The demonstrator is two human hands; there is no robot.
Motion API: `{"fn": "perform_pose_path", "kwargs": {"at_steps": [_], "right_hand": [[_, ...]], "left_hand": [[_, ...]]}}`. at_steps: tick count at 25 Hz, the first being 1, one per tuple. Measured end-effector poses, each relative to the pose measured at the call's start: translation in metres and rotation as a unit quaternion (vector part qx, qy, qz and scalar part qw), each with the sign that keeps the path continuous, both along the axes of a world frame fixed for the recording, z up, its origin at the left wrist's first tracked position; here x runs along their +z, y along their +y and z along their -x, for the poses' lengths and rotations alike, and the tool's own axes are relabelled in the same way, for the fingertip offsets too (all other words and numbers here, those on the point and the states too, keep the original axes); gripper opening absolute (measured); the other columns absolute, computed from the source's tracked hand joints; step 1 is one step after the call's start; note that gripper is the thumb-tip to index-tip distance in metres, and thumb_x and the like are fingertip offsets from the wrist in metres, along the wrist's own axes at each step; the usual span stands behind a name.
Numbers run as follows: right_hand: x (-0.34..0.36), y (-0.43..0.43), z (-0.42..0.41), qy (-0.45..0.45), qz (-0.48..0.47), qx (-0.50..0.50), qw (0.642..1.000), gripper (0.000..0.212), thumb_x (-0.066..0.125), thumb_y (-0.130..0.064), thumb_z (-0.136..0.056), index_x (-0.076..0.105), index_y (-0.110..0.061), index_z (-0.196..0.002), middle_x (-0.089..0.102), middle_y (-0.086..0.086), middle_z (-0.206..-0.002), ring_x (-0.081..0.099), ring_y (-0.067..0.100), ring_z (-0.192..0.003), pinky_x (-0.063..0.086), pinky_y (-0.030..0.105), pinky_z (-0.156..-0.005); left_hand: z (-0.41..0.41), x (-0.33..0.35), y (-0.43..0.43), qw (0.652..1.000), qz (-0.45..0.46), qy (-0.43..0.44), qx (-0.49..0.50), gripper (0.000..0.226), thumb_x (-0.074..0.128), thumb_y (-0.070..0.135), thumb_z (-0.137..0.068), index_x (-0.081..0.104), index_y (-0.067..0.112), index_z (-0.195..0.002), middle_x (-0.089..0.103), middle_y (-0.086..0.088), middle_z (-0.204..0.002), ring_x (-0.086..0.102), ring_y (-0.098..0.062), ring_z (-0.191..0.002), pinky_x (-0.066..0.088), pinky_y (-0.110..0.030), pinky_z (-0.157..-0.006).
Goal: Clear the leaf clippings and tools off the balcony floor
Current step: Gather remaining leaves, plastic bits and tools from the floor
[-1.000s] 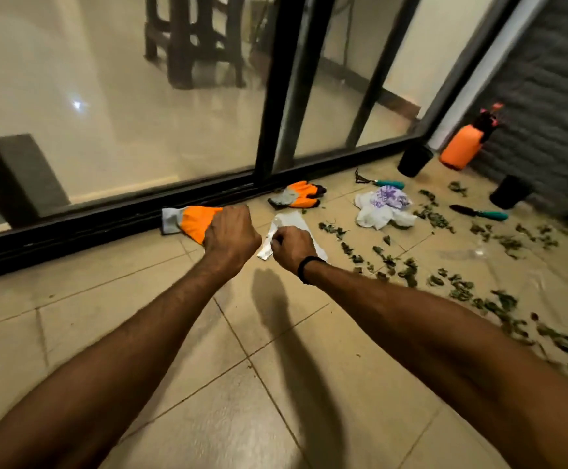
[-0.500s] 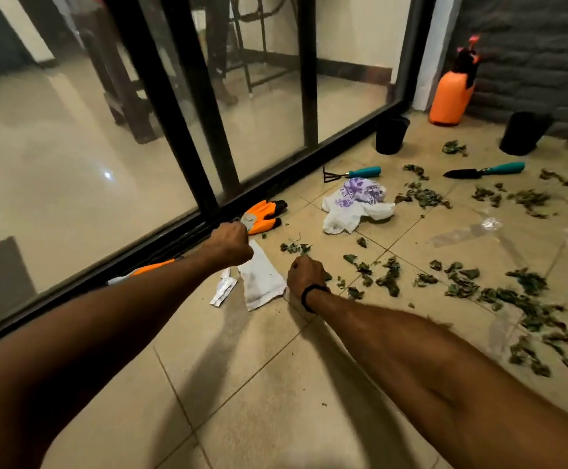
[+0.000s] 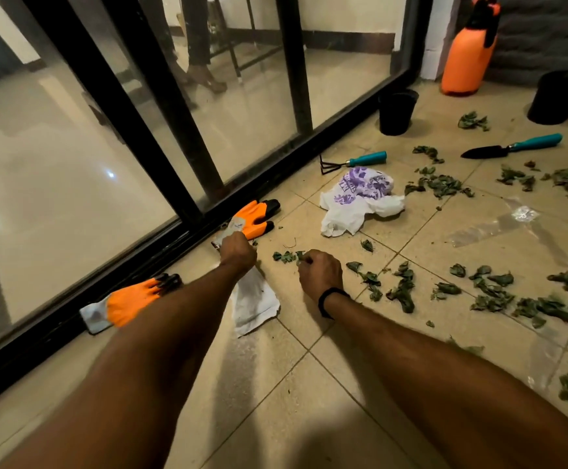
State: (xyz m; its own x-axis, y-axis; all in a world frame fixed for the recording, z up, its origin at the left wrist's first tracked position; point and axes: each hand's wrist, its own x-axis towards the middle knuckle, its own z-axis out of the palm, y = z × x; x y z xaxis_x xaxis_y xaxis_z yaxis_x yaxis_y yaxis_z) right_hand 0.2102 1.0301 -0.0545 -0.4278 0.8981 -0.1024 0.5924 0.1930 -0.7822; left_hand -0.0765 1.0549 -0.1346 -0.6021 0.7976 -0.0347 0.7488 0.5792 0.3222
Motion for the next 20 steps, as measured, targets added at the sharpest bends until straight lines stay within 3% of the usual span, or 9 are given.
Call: {"fn": "perform_pose_path", "kwargs": {"at_steps": [1,2,3,5,7,9,13,18,20], "right_hand": [[-0.001,0.012,0.001,0.004,-0.014,-0.002,1.000,0.023,0.057,-0.019,-0.094,0.071,-0.008,-0.108,0.070,0.013,-0.106,0.062,0.030,-0.103,0.048,0.032,-0.085],[-0.001,0.025,0.004,0.007,-0.026,-0.002,1.000,0.024,0.058,-0.020,-0.094,0.071,-0.009,-0.111,0.070,0.011,-0.110,0.061,0.028,-0.106,0.047,0.030,-0.088],[-0.002,0.036,0.006,0.007,-0.034,-0.004,0.999,0.025,0.059,-0.020,-0.094,0.070,-0.010,-0.114,0.070,0.010,-0.113,0.061,0.025,-0.109,0.046,0.027,-0.091],[-0.008,0.061,0.017,0.010,-0.042,-0.005,0.999,0.026,0.061,-0.019,-0.094,0.069,-0.011,-0.118,0.070,0.007,-0.116,0.061,0.021,-0.110,0.043,0.022,-0.092],[-0.014,0.079,0.030,0.015,-0.047,-0.004,0.999,0.028,0.062,-0.018,-0.093,0.068,-0.012,-0.120,0.069,0.006,-0.118,0.061,0.019,-0.112,0.043,0.023,-0.096],[-0.021,0.091,0.044,0.012,-0.049,0.000,0.999,0.030,0.062,-0.017,-0.093,0.067,-0.011,-0.122,0.068,0.007,-0.121,0.060,0.019,-0.115,0.044,0.028,-0.102],[-0.030,0.108,0.079,-0.052,-0.078,0.064,0.994,0.036,0.058,-0.012,-0.095,0.060,-0.010,-0.131,0.060,0.010,-0.132,0.056,0.023,-0.121,0.043,0.030,-0.106],[-0.035,0.115,0.130,-0.264,-0.177,0.265,0.910,0.049,0.071,-0.013,-0.082,0.056,-0.011,-0.129,0.049,0.011,-0.136,0.045,0.033,-0.124,0.040,0.039,-0.105],[-0.031,0.115,0.133,-0.278,-0.196,0.301,0.891,0.042,0.071,-0.014,-0.082,0.060,-0.010,-0.123,0.048,0.011,-0.133,0.044,0.033,-0.121,0.041,0.040,-0.102]], "left_hand": [[-0.023,0.020,-0.006,1.000,0.014,0.001,0.003,0.036,0.060,0.028,-0.098,0.054,0.029,-0.134,0.048,-0.005,-0.142,0.049,-0.018,-0.127,0.033,-0.017,-0.109],[-0.058,0.055,-0.020,1.000,-0.013,-0.014,0.010,0.042,0.059,0.012,-0.097,0.056,0.025,-0.137,0.049,0.002,-0.141,0.044,-0.013,-0.131,0.028,-0.020,-0.113],[-0.074,0.071,-0.027,0.998,-0.047,-0.028,0.010,0.044,0.059,0.009,-0.096,0.056,0.021,-0.138,0.047,0.004,-0.147,0.039,-0.013,-0.139,0.023,-0.018,-0.115],[-0.074,0.063,-0.018,0.996,-0.053,-0.060,0.041,0.038,0.063,0.015,-0.095,0.060,0.013,-0.133,0.052,-0.007,-0.145,0.047,-0.024,-0.135,0.033,-0.024,-0.113],[-0.075,0.049,-0.013,0.986,-0.052,-0.068,0.141,0.027,0.071,0.021,-0.091,0.067,0.006,-0.112,0.067,-0.015,-0.116,0.062,-0.029,-0.107,0.053,-0.036,-0.091],[-0.079,0.038,-0.013,0.987,-0.054,-0.030,0.148,0.023,0.071,0.024,-0.091,0.069,0.006,-0.104,0.068,-0.013,-0.103,0.063,-0.026,-0.094,0.056,-0.039,-0.081],[-0.066,0.018,-0.013,0.987,-0.096,-0.010,0.127,0.013,0.057,0.010,-0.094,0.068,0.007,-0.098,0.067,-0.014,-0.101,0.061,-0.027,-0.094,0.052,-0.041,-0.085],[-0.074,0.024,-0.028,0.972,-0.220,-0.046,0.071,0.027,0.047,-0.002,-0.096,0.070,0.007,-0.107,0.067,-0.013,-0.113,0.059,-0.027,-0.110,0.042,-0.031,-0.096],[-0.068,0.034,-0.027,0.975,-0.211,-0.053,0.045,0.026,0.053,-0.004,-0.093,0.072,0.004,-0.109,0.069,-0.013,-0.115,0.060,-0.026,-0.111,0.041,-0.027,-0.096]]}}
